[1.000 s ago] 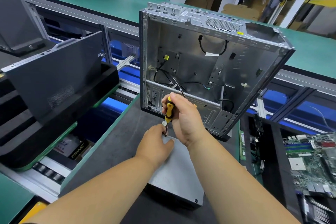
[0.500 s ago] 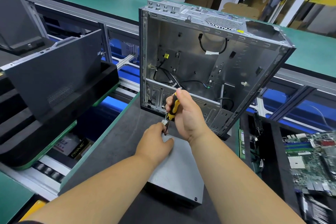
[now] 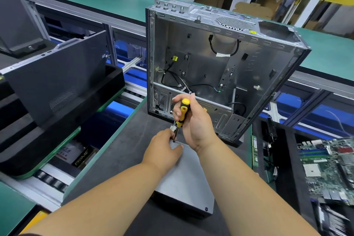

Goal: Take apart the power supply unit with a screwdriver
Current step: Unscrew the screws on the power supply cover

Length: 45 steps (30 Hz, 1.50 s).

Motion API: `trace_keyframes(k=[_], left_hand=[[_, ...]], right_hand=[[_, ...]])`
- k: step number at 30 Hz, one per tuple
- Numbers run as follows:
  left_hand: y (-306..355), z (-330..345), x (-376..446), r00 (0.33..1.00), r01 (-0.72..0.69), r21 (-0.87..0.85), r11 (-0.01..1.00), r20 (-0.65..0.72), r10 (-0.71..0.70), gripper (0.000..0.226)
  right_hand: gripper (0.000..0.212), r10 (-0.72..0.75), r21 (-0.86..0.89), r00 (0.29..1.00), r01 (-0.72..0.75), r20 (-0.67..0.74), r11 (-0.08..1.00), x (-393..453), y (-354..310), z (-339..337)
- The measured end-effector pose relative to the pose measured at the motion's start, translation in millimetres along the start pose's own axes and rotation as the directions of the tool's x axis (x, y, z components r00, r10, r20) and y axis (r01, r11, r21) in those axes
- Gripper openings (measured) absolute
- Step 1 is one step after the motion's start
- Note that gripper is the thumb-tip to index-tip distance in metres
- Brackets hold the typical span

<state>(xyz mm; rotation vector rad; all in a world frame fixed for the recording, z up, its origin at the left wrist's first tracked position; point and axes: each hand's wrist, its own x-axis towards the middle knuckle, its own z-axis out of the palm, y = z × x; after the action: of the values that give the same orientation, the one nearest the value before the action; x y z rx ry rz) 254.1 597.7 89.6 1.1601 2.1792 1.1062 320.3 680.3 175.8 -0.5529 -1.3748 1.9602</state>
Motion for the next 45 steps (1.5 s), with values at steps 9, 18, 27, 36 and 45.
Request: trace_keyframes(k=[9,18,27,36,45], left_hand=[[-7,-22,9,0.992,-0.054,-0.023,0.998,0.117,0.056,0.011],[-6,-38,24,0.977,-0.118,0.123,0.985,0.194,0.093,0.006],[-12,-43,27,0.952,-0.280,0.214,0.936,0.190,0.241,0.009],[-22,-53,27,0.976,-0.115,-0.280,0.953,0.147,0.161,0.017],[10,-61,23,0.937,-0.025,-0.563,0.826,0.275,0.215,0.016]], right_hand=[[0.029,0.048,0.014,0.996,-0.047,-0.078,0.999,-1,-5,-10],[0.046,0.077,0.068,0.978,-0.065,-0.194,0.996,-7,-7,2],[0.034,-0.012,-0.206,0.967,-0.042,-0.254,0.978,-7,-6,9],[0.030,-0.172,-0.468,0.868,-0.075,-0.465,0.881,-9,-20,7],[0.029,-0.253,-0.360,0.653,-0.033,-0.714,0.933,-64,-32,-16]])
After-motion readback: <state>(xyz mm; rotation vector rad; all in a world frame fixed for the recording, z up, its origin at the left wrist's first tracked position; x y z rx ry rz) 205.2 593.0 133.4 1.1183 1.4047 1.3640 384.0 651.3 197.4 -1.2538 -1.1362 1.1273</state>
